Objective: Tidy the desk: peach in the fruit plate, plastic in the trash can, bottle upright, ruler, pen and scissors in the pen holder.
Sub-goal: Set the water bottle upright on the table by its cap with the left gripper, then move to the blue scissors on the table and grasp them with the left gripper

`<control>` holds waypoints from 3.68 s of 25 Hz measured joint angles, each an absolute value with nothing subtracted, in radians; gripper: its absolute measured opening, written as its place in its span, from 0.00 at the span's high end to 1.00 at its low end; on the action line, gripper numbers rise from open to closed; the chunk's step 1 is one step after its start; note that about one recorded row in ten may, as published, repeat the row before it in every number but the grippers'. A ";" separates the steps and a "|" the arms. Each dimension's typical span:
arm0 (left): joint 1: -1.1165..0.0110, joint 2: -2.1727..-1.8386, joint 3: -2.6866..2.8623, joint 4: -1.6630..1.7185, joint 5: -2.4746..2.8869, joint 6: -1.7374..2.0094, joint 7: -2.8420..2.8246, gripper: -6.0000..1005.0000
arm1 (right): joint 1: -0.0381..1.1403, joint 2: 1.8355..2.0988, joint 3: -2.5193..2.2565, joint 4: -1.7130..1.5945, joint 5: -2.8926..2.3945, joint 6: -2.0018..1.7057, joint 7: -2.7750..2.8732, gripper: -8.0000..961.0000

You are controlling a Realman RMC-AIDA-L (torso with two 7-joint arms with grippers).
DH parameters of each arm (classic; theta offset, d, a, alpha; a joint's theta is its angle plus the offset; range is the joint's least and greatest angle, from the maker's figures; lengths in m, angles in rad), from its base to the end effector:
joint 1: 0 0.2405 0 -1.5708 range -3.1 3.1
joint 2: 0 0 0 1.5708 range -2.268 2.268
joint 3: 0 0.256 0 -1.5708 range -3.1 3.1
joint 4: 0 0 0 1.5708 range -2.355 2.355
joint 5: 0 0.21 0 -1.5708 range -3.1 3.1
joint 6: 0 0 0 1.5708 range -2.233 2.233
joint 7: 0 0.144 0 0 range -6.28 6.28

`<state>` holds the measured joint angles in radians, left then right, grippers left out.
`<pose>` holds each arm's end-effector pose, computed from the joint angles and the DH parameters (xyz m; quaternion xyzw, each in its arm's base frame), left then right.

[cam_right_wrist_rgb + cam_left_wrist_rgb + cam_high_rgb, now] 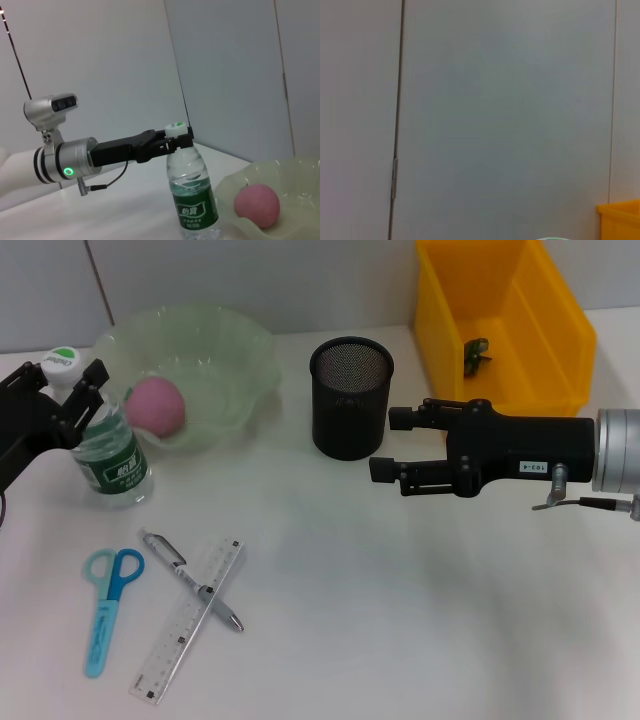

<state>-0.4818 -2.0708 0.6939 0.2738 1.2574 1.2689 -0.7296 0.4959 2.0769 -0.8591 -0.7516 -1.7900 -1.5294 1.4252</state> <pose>-0.3006 0.3494 0.0068 -0.8019 -0.1967 -0.3559 0.4377 0.2356 0.3390 0.0077 -0.9328 0.1829 0.2788 0.1370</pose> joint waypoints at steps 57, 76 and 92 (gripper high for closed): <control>-0.351 -2.065 0.824 0.647 1.758 1.700 -1.287 0.17 | 0.477 2.075 -0.856 -0.754 -1.787 -1.559 1.420 0.14; -0.406 -2.061 0.991 1.135 1.939 1.685 -1.717 0.18 | 0.463 2.074 -0.848 -0.763 -1.788 -1.583 1.423 0.14; -0.509 -2.064 1.102 1.550 2.423 1.872 -2.239 0.19 | 0.466 2.072 -0.848 -0.793 -1.788 -1.597 1.421 0.14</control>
